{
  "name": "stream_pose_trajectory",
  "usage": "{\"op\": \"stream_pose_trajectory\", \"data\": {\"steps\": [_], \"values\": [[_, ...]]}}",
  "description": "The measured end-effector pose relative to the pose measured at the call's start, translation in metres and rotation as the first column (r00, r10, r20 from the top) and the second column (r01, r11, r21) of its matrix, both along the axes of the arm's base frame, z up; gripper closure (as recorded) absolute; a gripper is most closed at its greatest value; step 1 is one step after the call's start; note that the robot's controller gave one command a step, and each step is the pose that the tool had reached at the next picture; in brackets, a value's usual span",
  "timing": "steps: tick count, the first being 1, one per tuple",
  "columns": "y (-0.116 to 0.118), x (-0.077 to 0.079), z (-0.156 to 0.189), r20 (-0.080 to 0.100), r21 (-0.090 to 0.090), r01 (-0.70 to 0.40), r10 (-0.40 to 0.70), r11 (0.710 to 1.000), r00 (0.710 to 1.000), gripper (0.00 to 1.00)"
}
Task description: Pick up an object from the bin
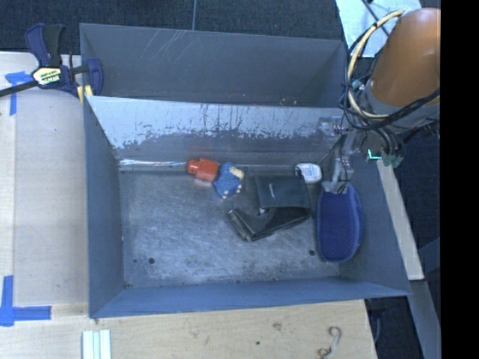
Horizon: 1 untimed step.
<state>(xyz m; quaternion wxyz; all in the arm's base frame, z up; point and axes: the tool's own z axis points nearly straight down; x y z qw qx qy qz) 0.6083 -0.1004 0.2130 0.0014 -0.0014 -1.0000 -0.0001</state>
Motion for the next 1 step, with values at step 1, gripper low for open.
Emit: {"op": "stream_pose_trajectory", "data": {"steps": [1], "values": [[0.0160,-0.0429,-0.1412,0.002,-0.003,-0.111,0.111,0.994,0.994,0.00]]}}
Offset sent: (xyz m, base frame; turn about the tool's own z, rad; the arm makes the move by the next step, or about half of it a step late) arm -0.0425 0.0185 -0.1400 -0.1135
